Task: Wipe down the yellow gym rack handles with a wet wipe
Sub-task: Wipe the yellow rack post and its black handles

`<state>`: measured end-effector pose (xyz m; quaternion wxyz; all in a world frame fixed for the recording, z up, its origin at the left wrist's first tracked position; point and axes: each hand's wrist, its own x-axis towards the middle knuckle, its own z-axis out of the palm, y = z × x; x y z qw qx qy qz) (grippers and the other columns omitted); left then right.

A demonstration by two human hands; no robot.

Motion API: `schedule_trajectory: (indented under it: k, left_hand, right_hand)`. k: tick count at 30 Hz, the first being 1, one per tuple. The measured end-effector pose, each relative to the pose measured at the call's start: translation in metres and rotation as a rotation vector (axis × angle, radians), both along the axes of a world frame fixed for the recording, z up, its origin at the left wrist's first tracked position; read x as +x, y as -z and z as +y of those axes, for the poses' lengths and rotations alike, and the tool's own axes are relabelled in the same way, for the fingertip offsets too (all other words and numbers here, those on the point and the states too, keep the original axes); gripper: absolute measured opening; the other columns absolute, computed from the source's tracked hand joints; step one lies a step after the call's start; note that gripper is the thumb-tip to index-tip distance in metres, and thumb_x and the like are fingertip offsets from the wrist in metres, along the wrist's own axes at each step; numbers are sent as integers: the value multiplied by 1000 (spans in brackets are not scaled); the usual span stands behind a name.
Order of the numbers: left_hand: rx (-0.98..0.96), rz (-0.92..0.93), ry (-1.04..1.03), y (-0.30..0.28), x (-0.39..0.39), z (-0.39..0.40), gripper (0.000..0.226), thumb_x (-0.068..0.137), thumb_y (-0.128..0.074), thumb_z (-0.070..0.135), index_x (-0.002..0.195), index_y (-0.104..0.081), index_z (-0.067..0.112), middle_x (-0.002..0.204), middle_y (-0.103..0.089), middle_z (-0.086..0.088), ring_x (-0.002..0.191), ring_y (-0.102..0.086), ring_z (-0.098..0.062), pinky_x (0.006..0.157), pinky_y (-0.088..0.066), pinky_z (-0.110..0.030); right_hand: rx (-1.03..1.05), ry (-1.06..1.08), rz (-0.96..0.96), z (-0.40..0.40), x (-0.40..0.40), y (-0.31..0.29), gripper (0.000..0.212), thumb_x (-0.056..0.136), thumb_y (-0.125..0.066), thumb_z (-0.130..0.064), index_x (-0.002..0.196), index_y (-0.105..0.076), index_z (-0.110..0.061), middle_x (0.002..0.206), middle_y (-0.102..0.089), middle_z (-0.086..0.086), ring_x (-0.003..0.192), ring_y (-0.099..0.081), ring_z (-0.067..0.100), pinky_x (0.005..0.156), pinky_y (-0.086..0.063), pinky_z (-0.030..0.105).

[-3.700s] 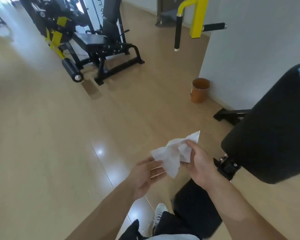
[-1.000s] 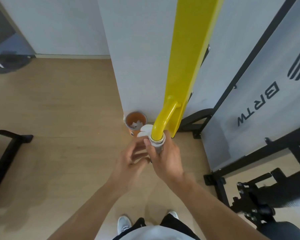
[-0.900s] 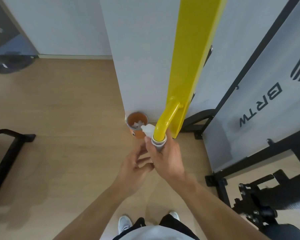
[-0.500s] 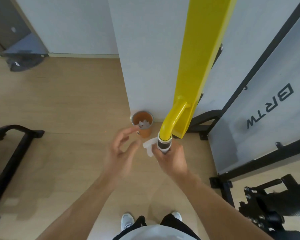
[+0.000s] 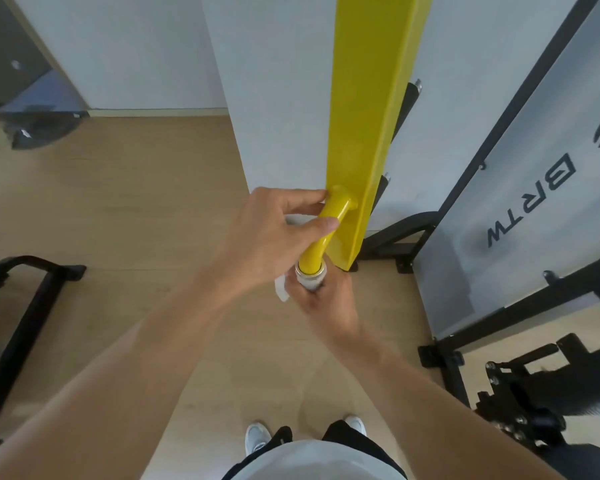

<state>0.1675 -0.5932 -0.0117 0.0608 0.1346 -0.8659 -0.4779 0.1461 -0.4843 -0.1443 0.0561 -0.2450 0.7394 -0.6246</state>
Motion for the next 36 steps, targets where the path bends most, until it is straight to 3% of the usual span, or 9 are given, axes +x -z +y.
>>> schedule_trajectory:
  k: [4,7,12,15,18,21,26,29,36]
  left_hand:
    - [7,21,-65,-1,-2,5,33,91,-71,34,124,-71,32,114,-70,25,92,-66,7,72,-48,0]
    - [32,11,-83,-1,-3,0,34,90,-72,34,124,-71,31,119,-72,20,103,-67,1,84,-53,-13]
    - [55,-15,-78,0,-2,-3,31,89,-73,36,121,-73,34,115,-74,18,107,-69,-4,96,-55,-32]
    - [179,-29,-85,7,-6,-3,31,87,-76,31,118,-74,31,110,-77,12,100,-73,-11,95,-57,-39]
    - [222,-31,-92,10,-7,-4,33,89,-75,27,121,-73,27,103,-76,15,91,-72,-1,88,-57,-25]
    - [206,-19,-86,8,-5,-3,34,90,-73,27,124,-71,27,104,-74,18,90,-69,7,80,-54,-11]
    - [306,-28,-82,5,-5,-1,34,89,-74,22,122,-73,22,110,-77,7,101,-73,-6,87,-56,-16]
    - [324,-37,-69,6,-5,1,35,88,-75,21,123,-73,20,109,-78,4,101,-73,-5,83,-54,-10]
    - [266,-28,-68,5,-3,5,34,90,-72,26,125,-71,24,108,-76,12,80,-67,14,64,-45,0]
  right_hand:
    - [222,-122,-145,8,-5,28,23,89,-65,-21,82,-71,-43,75,-72,-20,69,-65,-1,65,-51,24]
    - [193,-150,-43,3,-8,25,10,87,-64,-19,88,-71,-25,90,-75,-12,84,-69,10,78,-56,31]
    - [0,-57,41,-7,-12,-4,14,92,-67,-28,86,-60,-17,73,-63,-2,68,-60,15,61,-49,30]
    - [37,-10,-5,-5,-9,10,13,90,-69,-24,82,-59,-29,68,-60,-13,64,-58,5,60,-43,19]
    - [173,-43,-146,1,0,38,17,85,-68,-26,76,-66,-41,72,-68,-23,66,-62,2,62,-49,25]
    - [222,-74,-148,0,0,44,9,81,-65,-27,82,-73,-31,81,-74,-17,69,-66,6,65,-54,29]
    - [-7,12,-10,-8,-5,-6,14,88,-66,-32,83,-60,-20,74,-63,-5,64,-56,10,57,-44,27]
    - [-59,18,9,-6,-5,-18,25,91,-66,-21,76,-50,-32,64,-52,-12,57,-49,4,56,-35,15]
    - [174,45,-112,6,-4,33,25,85,-71,-25,69,-54,-29,61,-55,-6,53,-45,7,51,-38,24]
